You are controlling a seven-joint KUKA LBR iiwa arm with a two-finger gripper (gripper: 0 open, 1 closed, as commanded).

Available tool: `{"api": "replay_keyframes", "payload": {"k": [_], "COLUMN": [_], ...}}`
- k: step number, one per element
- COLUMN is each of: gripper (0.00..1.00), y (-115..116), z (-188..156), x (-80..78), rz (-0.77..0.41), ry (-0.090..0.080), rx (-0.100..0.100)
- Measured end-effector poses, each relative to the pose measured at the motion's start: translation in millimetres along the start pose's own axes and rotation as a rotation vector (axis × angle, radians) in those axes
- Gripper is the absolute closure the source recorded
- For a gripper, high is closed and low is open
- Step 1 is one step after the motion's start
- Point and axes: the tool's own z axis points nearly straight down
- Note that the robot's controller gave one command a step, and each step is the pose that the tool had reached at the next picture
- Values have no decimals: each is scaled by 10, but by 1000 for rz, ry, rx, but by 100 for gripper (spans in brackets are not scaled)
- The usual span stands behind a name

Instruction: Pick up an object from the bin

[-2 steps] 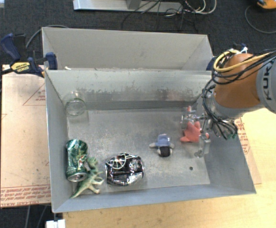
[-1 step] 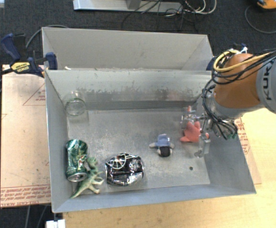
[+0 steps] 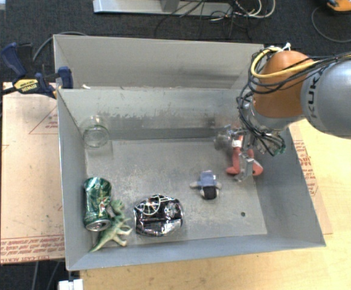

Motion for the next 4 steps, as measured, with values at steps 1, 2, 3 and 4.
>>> {"api": "replay_keyframes", "payload": {"k": [1,2,3,4], "gripper": [0,0,0,0], "y": [870,635,1030,1208], "z": [9,9,4,-15], "x": [23,274,594,338], "rz": [-40,-180,63,-112], "ry": [5,-3,3,-8], "rx": [-6,0,-6,-1]}}
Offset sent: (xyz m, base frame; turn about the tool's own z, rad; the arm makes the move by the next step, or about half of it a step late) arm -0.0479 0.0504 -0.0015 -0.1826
